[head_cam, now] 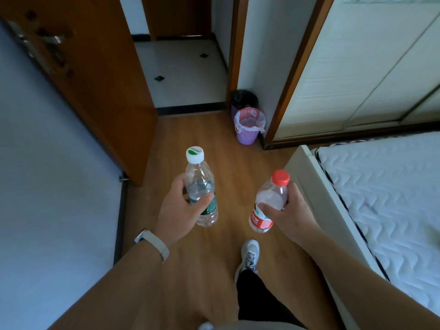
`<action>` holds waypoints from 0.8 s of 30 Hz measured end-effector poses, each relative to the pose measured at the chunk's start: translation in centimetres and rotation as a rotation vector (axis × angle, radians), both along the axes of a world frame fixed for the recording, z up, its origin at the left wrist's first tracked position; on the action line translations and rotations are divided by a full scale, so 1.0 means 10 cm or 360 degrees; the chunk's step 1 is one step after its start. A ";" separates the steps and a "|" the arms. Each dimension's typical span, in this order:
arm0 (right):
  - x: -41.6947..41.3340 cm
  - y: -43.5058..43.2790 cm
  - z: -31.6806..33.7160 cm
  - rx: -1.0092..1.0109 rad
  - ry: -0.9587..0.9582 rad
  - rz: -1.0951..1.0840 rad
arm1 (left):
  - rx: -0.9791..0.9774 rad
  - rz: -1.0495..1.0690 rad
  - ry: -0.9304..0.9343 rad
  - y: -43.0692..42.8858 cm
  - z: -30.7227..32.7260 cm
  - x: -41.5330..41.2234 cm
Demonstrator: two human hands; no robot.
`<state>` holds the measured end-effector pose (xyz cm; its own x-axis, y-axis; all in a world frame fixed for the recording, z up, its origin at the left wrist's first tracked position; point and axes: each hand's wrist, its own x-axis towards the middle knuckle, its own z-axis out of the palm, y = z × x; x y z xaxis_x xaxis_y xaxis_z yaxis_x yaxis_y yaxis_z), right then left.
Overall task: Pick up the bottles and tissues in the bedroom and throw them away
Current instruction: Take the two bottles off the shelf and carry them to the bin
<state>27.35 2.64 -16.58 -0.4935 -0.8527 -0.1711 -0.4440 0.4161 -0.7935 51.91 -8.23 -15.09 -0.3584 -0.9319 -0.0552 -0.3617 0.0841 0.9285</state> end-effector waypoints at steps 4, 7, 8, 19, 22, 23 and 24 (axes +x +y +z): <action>-0.47 -0.67 -0.10 -0.0063 -0.0022 -0.0007 | 0.0036 0.0044 -0.0076 -0.52 -0.04 -0.39; -0.90 -1.14 -0.09 -0.0113 -0.0102 -0.0057 | 0.0048 0.0085 -0.0117 -0.97 0.02 -0.80; -1.05 -1.27 -0.07 -0.0111 -0.0116 -0.0073 | 0.0044 0.0076 -0.0137 -1.10 0.07 -0.95; -2.32 -2.40 0.13 -0.0152 -0.0146 -0.0162 | -0.0017 -0.0008 -0.0080 -2.25 0.33 -2.19; -2.45 -2.75 0.12 -0.0137 -0.0156 -0.0175 | -0.0017 0.0001 -0.0081 -2.63 0.29 -2.24; -2.48 -2.87 0.11 -0.0130 -0.0153 -0.0190 | -0.0011 -0.0001 -0.0089 -2.76 0.27 -2.25; -2.50 -2.99 0.10 -0.0124 -0.0152 -0.0209 | 0.0002 -0.0009 -0.0094 -2.89 0.24 -2.25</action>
